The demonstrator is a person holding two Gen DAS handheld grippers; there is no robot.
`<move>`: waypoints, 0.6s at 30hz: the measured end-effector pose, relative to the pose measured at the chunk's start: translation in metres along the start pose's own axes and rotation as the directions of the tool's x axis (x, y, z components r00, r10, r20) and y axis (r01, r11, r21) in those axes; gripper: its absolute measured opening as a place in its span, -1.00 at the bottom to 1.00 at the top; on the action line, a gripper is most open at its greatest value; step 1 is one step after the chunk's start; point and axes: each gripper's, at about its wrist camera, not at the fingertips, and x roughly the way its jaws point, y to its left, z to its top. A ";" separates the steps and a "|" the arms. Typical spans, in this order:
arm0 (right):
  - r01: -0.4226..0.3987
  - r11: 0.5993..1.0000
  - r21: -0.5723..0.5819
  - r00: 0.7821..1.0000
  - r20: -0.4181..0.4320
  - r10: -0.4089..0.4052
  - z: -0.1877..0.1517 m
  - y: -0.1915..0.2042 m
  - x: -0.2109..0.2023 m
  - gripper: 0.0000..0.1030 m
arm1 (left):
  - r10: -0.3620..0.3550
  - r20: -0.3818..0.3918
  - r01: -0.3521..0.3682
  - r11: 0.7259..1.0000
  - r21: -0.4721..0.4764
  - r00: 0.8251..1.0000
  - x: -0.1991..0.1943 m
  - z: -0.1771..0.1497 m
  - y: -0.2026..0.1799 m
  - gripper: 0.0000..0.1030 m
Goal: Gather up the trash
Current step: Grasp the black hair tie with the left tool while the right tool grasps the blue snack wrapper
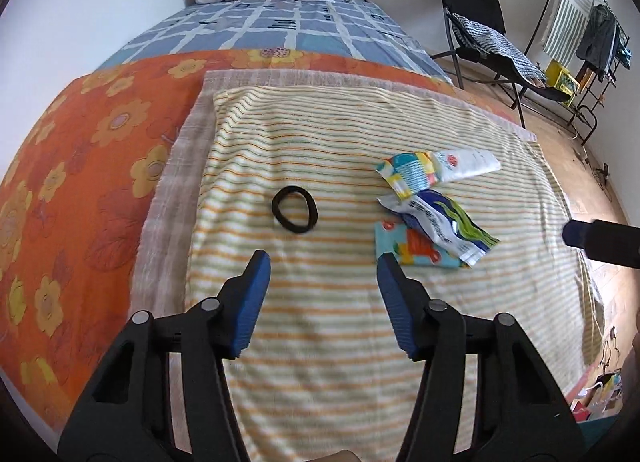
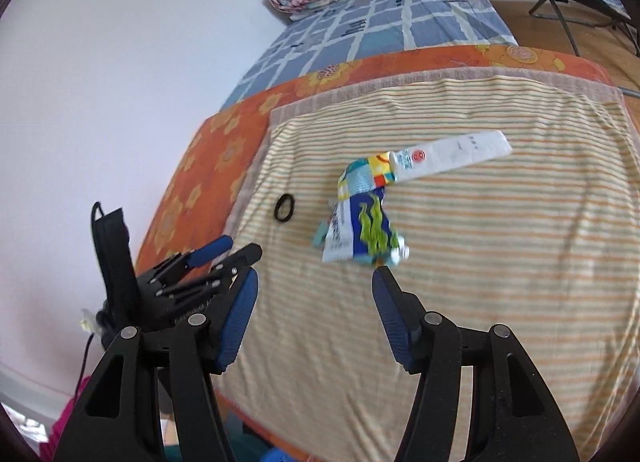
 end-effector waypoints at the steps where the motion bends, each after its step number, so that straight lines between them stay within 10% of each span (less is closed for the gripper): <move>1: 0.012 1.000 -0.003 1.000 -0.010 -0.012 0.005 -0.001 0.009 0.14 | -0.002 -0.001 0.002 1.000 -0.004 1.000 0.005 0.001 0.001 0.09; 18: 0.120 0.992 -0.024 0.991 -0.055 -0.122 0.032 -0.018 0.085 0.14 | 0.001 -0.027 -0.002 1.000 -0.030 1.000 0.062 0.015 0.014 -0.26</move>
